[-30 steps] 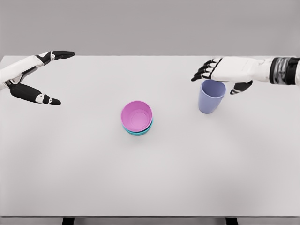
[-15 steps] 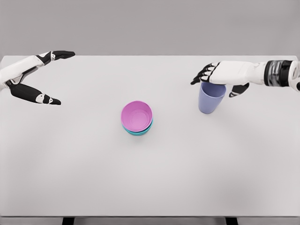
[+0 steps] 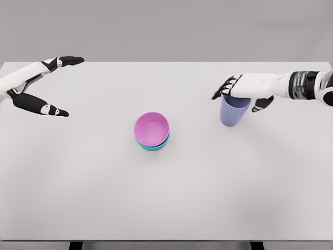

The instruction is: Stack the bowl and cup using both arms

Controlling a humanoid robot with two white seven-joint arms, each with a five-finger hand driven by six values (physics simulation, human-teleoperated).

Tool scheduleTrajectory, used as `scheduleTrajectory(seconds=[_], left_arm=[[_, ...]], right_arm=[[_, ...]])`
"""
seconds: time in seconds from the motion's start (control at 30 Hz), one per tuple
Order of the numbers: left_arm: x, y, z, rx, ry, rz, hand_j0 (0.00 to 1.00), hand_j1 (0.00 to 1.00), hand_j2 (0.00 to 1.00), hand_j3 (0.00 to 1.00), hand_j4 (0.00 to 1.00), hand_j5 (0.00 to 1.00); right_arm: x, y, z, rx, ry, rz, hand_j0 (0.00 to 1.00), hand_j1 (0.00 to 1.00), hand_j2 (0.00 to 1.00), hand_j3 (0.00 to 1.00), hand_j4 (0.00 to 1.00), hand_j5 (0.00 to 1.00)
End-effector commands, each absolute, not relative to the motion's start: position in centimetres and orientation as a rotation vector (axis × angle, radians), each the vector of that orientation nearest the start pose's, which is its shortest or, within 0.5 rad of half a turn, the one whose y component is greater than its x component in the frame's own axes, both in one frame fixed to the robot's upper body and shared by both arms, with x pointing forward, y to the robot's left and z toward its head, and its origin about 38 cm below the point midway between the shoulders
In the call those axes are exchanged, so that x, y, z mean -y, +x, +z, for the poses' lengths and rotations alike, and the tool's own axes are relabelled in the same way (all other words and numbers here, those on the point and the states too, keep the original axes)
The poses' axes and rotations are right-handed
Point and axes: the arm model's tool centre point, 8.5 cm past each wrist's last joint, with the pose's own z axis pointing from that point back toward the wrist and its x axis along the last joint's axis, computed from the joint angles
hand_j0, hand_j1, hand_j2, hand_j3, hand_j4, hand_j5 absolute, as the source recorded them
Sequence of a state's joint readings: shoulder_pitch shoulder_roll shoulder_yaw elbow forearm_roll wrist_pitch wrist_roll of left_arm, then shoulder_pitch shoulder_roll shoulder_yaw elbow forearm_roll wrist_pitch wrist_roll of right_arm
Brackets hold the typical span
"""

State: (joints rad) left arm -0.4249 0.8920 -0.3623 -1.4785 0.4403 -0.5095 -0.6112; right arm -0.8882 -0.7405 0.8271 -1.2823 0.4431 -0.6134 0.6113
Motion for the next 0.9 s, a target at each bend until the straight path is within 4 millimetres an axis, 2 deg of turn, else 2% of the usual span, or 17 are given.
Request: scheduleTrajectory(seconds=[0.0, 0.1, 0.23, 0.37, 0.5, 0.6, 0.7, 0.8, 0.87], left_arm=[[-36.1, 40.6, 25.7, 1.803, -0.116, -1.294, 1.0, 1.0, 1.0, 1.0, 1.0, 1.0], [-36.1, 40.6, 25.7, 1.805, -0.116, -1.295, 1.0, 1.0, 1.0, 1.0, 1.0, 1.0], [-36.1, 40.6, 25.7, 1.804, -0.116, -1.295, 1.0, 1.0, 1.0, 1.0, 1.0, 1.0], [-36.1, 40.6, 25.7, 1.804, -0.116, -1.295, 1.0, 1.0, 1.0, 1.0, 1.0, 1.0], [-36.1, 40.6, 25.7, 1.805, -0.116, -1.295, 1.0, 1.0, 1.0, 1.0, 1.0, 1.0], [-36.0, 40.6, 25.7, 1.805, -0.117, -1.296, 1.0, 1.0, 1.0, 1.0, 1.0, 1.0], [-36.0, 40.6, 25.7, 1.805, -0.118, -1.295, 1.0, 1.0, 1.0, 1.0, 1.0, 1.0], [-36.0, 40.6, 25.7, 1.805, -0.117, -1.296, 1.0, 1.0, 1.0, 1.0, 1.0, 1.0], [-36.0, 40.6, 25.7, 1.806, -0.118, -1.295, 1.0, 1.0, 1.0, 1.0, 1.0, 1.0]], right_arm=[[27.9, 47.8, 22.2, 1.225, -0.409, 2.254, 0.82, 0.82, 0.82, 0.82, 0.82, 0.82], [27.7, 47.9, 22.1, 1.228, -0.405, 2.252, 0.71, 0.71, 0.71, 0.71, 0.71, 0.71], [27.2, 47.9, 22.0, 1.239, -0.397, 2.254, 0.63, 0.63, 0.63, 0.63, 0.63, 0.63], [27.3, 48.1, 22.4, 1.249, -0.408, 2.243, 0.62, 0.62, 0.62, 0.62, 0.62, 0.62], [27.6, 48.5, 23.6, 1.277, -0.437, 2.224, 0.56, 0.56, 0.56, 0.56, 0.56, 0.56], [27.2, 48.7, 24.5, 1.318, -0.451, 2.203, 0.56, 0.56, 0.56, 0.56, 0.56, 0.56], [26.9, 48.9, 24.8, 1.337, -0.455, 2.197, 0.5, 0.5, 0.5, 0.5, 0.5, 0.5], [26.2, 49.0, 26.1, 1.397, -0.473, 2.176, 0.51, 0.51, 0.51, 0.51, 0.51, 0.51], [25.6, 49.0, 26.2, 1.42, -0.465, 2.176, 0.51, 0.51, 0.51, 0.51, 0.51, 0.51]])
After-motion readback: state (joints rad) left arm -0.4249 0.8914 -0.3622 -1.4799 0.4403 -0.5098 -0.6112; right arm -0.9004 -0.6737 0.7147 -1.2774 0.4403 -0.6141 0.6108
